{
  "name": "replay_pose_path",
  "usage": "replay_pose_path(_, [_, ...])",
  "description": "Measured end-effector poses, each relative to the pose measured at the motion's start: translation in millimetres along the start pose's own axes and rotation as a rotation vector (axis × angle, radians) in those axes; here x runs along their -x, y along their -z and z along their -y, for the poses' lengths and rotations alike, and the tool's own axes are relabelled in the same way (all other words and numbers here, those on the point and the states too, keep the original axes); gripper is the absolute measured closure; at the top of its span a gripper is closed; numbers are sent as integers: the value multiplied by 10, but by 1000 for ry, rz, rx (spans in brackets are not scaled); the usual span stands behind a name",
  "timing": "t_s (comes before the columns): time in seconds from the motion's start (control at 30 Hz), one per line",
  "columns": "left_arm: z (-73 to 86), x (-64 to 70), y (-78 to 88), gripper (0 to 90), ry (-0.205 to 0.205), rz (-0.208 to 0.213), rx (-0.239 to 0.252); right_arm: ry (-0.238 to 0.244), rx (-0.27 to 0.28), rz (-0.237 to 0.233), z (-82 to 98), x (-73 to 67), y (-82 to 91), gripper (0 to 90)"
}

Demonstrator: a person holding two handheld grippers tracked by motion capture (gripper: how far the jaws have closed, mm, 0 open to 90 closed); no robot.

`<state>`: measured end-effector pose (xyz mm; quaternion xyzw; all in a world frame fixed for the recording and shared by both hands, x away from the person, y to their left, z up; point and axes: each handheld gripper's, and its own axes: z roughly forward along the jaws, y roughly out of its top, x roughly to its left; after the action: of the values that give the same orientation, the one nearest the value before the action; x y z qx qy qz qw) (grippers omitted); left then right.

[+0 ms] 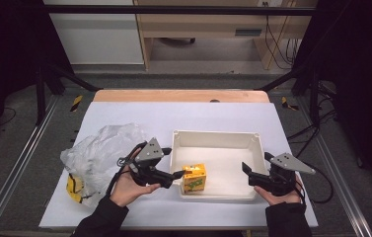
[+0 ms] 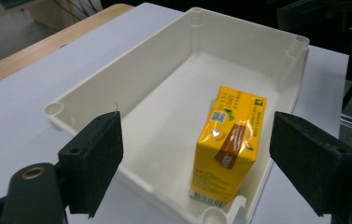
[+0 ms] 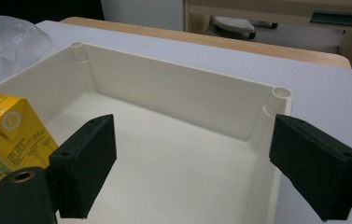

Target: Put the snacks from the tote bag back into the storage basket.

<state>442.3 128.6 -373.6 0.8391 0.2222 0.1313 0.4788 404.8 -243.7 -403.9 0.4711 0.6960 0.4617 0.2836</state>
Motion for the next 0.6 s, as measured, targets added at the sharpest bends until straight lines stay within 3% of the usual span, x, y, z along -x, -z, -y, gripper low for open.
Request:
replay_pose_path(0.17, [108,-101,196,147,41,-55,27,-5,-2,2,3,7,-1,140])
replay_pose_path(0.47, [348,-195,477,128,51,-152,56,-4,-2,6,15,25,3,135])
replay_pose_path(0.6, [481,-249,607,136,78,-183,72,-8,-1,8,19,31,5,133])
